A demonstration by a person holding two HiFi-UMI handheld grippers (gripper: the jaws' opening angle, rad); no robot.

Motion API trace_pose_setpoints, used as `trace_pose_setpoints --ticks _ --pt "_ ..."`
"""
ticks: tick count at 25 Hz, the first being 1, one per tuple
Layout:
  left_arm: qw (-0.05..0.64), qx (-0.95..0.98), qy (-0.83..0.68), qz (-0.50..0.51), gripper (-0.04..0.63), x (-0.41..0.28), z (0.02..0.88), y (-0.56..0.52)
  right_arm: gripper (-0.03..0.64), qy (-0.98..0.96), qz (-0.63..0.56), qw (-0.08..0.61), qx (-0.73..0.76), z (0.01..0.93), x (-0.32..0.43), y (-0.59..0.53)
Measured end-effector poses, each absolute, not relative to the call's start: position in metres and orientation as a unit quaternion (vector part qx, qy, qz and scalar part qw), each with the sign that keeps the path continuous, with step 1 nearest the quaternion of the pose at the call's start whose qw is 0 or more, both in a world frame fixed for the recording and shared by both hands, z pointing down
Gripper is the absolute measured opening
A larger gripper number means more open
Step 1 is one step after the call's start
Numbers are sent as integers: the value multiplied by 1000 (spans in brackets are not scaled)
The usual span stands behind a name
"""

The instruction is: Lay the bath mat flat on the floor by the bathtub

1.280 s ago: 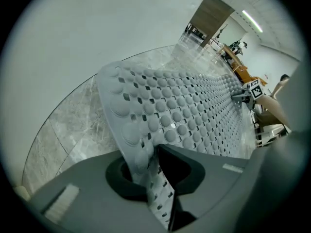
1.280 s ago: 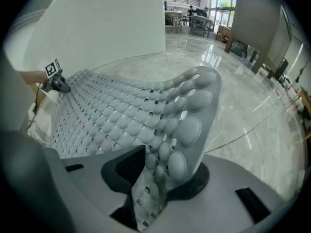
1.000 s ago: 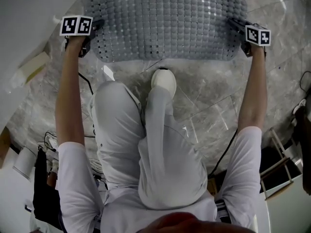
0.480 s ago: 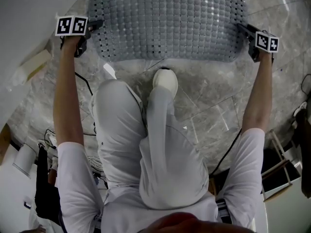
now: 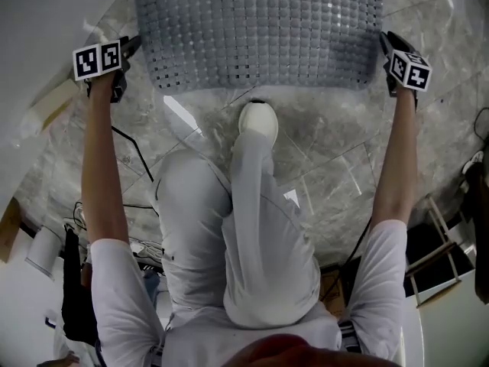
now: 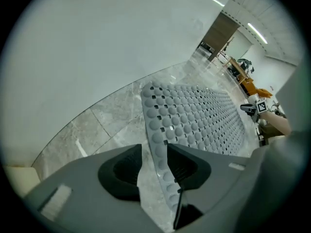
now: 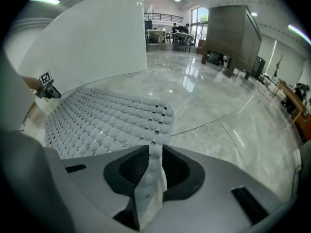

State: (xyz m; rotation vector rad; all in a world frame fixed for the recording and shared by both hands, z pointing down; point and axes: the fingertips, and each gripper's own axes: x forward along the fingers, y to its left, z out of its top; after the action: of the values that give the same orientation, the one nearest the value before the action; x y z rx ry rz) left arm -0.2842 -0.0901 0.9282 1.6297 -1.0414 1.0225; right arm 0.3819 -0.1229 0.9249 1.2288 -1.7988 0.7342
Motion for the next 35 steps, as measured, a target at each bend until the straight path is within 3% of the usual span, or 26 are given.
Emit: trace_pose_setpoints --ticks 9,17,29,32,35 --pt "431 637 -467 436 2 -251 849 -13 36 -707 324 385 497 855 281 -24" --pt "453 633 -428 459 0 -217 699 69 5 -694 407 372 463 721 230 61" --pt "485 687 -423 338 2 -150 352 126 5 -721 411 284 481 362 156 118" --pt "446 722 -439 297 0 -142 255 137 5 -763 340 245 493 247 134 115" --pt "354 771 -468 247 0 -137 146 136 3 -814 237 194 494 125 107 110"
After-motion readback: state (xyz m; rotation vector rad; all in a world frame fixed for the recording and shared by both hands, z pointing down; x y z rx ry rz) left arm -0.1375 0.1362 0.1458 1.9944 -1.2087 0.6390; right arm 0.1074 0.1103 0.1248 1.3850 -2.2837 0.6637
